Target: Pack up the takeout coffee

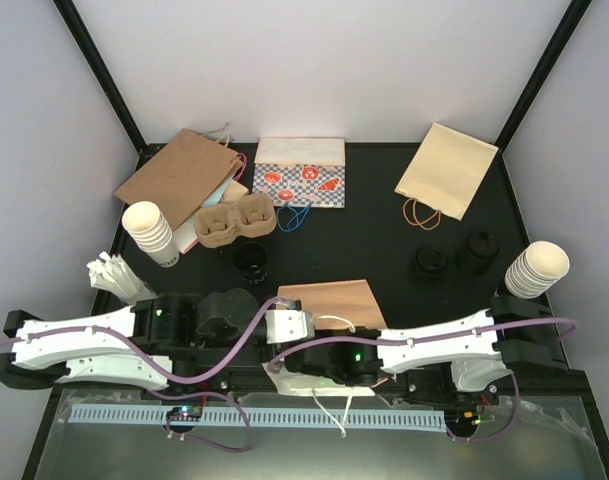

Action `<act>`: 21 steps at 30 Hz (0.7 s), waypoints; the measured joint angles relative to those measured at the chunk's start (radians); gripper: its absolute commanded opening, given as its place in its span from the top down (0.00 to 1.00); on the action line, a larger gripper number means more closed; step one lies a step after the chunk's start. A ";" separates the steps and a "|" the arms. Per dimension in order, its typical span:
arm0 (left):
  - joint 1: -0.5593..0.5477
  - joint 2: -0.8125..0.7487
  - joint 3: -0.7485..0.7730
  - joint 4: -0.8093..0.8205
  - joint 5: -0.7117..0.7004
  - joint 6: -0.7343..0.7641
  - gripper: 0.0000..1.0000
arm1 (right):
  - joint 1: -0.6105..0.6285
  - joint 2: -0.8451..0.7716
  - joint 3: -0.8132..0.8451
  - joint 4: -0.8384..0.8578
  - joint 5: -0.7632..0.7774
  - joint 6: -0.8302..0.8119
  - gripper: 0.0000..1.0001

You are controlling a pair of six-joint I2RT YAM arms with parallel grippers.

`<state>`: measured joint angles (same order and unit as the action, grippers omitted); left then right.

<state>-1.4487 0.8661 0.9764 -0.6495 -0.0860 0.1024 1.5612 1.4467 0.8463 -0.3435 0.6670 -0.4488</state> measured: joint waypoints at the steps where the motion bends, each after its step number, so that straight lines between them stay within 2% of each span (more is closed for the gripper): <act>1: 0.000 -0.004 -0.004 0.003 0.006 0.000 0.99 | 0.003 0.000 0.000 0.000 0.002 0.004 0.47; 10: -0.015 -0.055 -0.071 0.039 0.077 0.003 0.99 | 0.043 0.035 -0.001 0.002 0.051 0.011 0.47; 21: -0.034 -0.024 -0.077 0.059 0.089 -0.014 0.98 | 0.061 0.041 -0.024 0.010 0.095 0.032 0.47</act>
<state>-1.4830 0.8417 0.8989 -0.5907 0.0032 0.0883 1.6218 1.4879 0.8223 -0.3332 0.7616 -0.4168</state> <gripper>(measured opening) 0.018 0.713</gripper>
